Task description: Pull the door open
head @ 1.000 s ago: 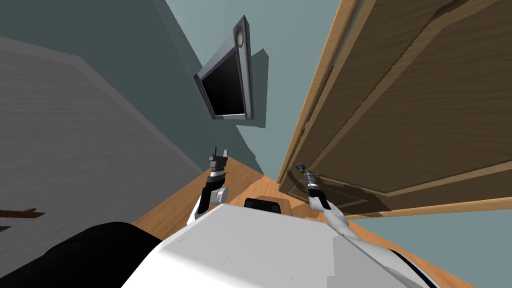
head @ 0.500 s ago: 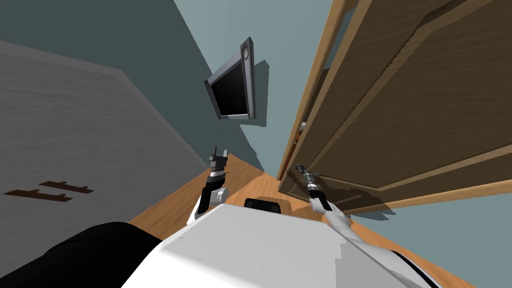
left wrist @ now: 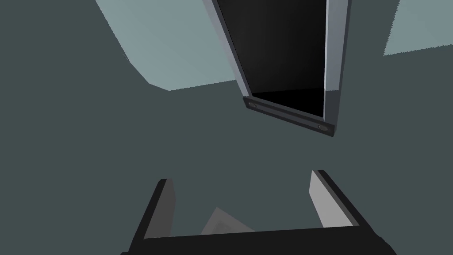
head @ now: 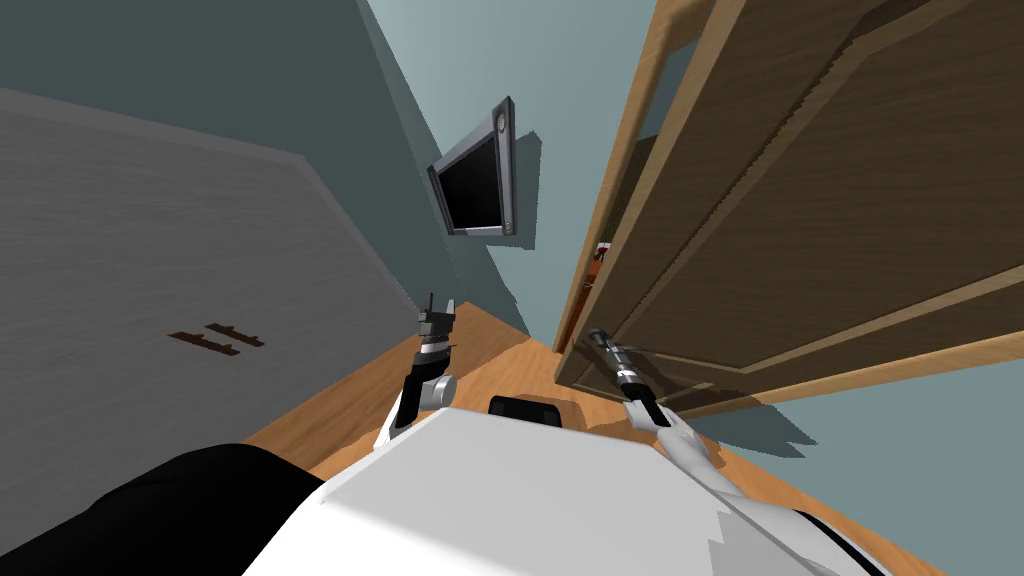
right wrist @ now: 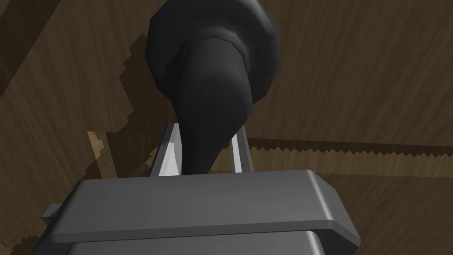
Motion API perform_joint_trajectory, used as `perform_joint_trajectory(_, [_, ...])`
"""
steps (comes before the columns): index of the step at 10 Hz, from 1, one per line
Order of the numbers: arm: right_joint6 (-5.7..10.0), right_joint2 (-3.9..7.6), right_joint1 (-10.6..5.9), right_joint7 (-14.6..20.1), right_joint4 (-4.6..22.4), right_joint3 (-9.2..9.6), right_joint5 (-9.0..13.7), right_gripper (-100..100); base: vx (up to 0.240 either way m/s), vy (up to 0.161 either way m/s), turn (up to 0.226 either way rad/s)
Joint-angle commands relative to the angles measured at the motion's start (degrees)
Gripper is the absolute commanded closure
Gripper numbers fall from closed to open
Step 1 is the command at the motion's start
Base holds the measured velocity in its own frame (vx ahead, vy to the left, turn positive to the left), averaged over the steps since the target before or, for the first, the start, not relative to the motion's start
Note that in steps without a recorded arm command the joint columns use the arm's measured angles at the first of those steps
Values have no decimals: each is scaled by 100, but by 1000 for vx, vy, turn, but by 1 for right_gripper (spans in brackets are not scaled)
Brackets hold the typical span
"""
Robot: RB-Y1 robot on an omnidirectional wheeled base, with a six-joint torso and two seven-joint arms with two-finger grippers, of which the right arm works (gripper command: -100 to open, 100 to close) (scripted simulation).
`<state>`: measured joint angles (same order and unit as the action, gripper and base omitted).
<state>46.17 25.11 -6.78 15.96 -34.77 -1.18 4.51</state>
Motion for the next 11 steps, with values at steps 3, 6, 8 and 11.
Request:
perform_joint_trajectory(3, [53, 59, 86, 124, -76, 121, -58, 100, -178, -54, 58])
perform_joint_trajectory(6, [361, 250, 294, 412, -146, 365, -174, 100, -203, -80, 114])
perform_joint_trajectory(8, [572, 387, 422, 597, -196, 518, -248, 100, -260, -95, 116])
perform_joint_trajectory(11, [633, 451, 515, 682, -275, 593, -282, 100, -202, -62, 55])
